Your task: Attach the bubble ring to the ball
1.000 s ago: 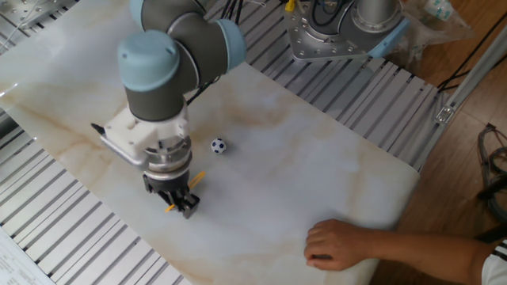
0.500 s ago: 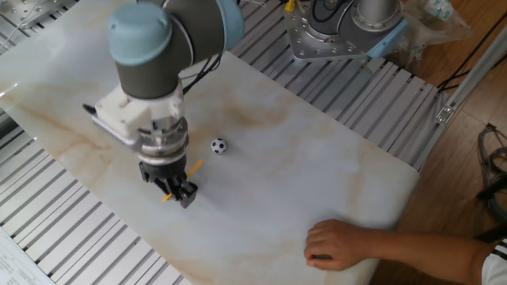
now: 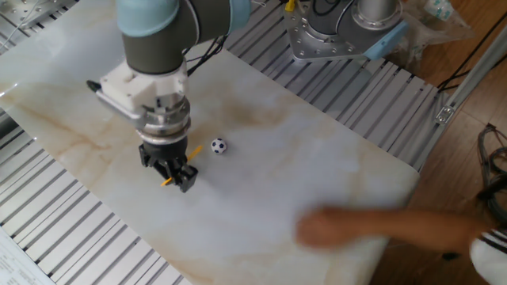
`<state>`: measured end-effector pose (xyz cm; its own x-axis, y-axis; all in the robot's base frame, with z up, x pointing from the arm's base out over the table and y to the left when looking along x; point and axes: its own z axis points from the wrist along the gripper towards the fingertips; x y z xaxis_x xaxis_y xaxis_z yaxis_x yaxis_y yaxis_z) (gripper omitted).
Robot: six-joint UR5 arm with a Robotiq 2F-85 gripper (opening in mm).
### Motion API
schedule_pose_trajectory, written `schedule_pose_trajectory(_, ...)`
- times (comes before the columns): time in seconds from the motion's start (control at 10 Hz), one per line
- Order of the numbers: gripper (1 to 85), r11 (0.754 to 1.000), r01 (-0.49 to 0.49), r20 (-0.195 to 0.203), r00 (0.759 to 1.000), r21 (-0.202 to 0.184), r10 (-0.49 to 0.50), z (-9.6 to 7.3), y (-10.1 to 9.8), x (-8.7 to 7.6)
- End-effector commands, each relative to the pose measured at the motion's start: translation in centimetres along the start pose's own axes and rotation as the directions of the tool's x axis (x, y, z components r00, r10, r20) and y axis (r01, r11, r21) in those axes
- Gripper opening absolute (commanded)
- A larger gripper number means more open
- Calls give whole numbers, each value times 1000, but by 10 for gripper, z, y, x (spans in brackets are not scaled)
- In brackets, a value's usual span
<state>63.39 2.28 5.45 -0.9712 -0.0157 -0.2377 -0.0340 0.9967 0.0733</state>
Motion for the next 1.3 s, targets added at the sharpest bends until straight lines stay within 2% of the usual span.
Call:
schedule_pose_trajectory(0.0, 13, 1000, -12, 51, 999, -1, 12, -1, -6, 12)
schedule_pose_trajectory(0.2, 13, 1000, -22, 63, 998, 13, 22, -2, -13, 19)
schedule_pose_trajectory(0.5, 13, 999, -34, 59, 998, -4, 34, -6, -10, 27)
schedule_pose_trajectory(0.8, 13, 999, -35, 65, 997, -22, 37, 2, -5, 21)
schedule_pose_trajectory(1.0, 13, 996, -86, 85, 993, 8, 85, 10, 15, 14)
schedule_pose_trajectory(1.2, 13, 992, -126, 98, 987, 9, 124, 12, 42, 8)
